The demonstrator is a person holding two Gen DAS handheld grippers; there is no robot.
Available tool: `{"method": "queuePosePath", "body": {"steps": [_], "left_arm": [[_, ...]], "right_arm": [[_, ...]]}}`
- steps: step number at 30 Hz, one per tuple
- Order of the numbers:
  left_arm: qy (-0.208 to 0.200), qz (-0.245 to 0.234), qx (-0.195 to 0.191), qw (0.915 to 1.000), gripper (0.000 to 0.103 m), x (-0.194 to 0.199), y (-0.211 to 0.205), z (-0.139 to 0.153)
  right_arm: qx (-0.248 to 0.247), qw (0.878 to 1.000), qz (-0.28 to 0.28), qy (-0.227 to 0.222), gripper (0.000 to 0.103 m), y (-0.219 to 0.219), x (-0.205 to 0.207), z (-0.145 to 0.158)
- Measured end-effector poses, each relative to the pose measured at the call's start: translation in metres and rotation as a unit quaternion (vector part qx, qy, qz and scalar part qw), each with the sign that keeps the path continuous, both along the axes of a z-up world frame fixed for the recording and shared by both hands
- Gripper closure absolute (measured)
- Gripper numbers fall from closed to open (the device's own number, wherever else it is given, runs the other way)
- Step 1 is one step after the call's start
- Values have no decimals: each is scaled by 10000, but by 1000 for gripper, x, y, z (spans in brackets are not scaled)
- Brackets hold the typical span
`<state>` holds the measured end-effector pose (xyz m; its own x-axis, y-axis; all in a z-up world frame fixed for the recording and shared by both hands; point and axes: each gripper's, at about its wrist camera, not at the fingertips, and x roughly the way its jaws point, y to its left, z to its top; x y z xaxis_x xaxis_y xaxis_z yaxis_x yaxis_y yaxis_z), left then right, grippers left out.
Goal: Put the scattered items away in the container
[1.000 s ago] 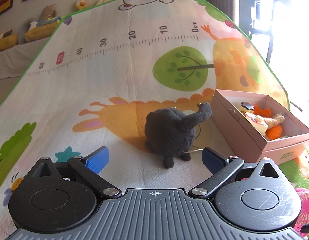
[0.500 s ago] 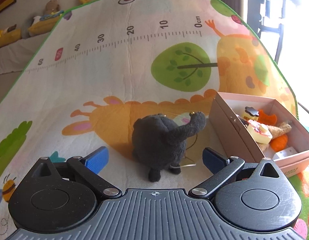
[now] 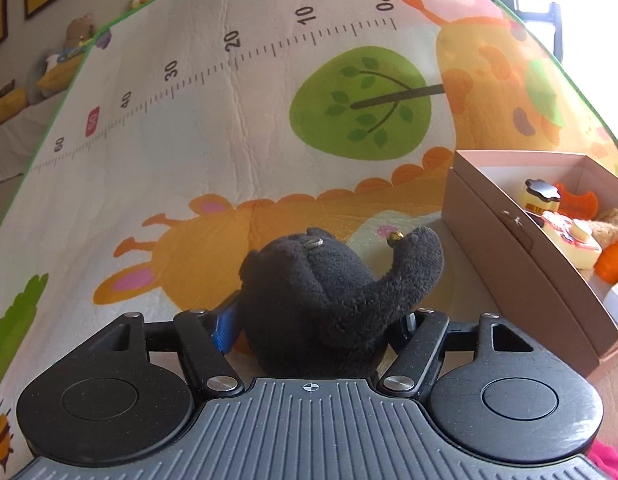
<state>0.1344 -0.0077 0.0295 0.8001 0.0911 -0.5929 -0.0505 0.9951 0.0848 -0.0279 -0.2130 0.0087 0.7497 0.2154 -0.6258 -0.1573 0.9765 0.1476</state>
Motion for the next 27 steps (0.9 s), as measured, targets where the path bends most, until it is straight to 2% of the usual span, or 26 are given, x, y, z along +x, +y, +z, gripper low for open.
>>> {"method": "queuePosePath", "body": {"steps": [3, 7, 10, 14, 16, 18, 20, 22, 25, 27], "left_arm": [[56, -187, -14, 9998, 29, -25, 0, 4], [102, -743, -297, 9967, 29, -81, -6, 17], [134, -1193, -517, 9914, 27, -123, -18, 23], [215, -1651, -805, 9828, 26, -158, -30, 24], [274, -1996, -785, 9764, 15, -170, -38, 20], [313, -2171, -625, 9737, 12, -178, -46, 16], [344, -2201, -429, 9739, 9, -182, -50, 12], [350, -2078, -341, 9770, 9, -184, -47, 10], [377, -1709, -256, 9842, 8, -183, -35, 7], [393, -1454, -238, 9883, 5, -181, -24, 5]], "right_arm": [[-28, 10000, 16, 13, 0, 0, 0, 0], [-173, 9998, 123, 41, 0, 4, 1, 1], [-526, 9970, 548, 119, 0, 16, -3, 2], [-951, 9935, 624, 88, 0, 26, -8, 2], [-1059, 9930, 520, 77, 0, 22, -7, 4], [-1324, 9910, 178, -17, 0, 14, -4, 6], [-1616, 9863, -301, -90, 0, 1, 0, 7], [-1691, 9835, -638, -14, 0, -13, 5, 7], [-1373, 9877, -718, 186, 0, -28, 8, 10], [-1215, 9905, -623, 162, 0, -28, 2, 13]]}}
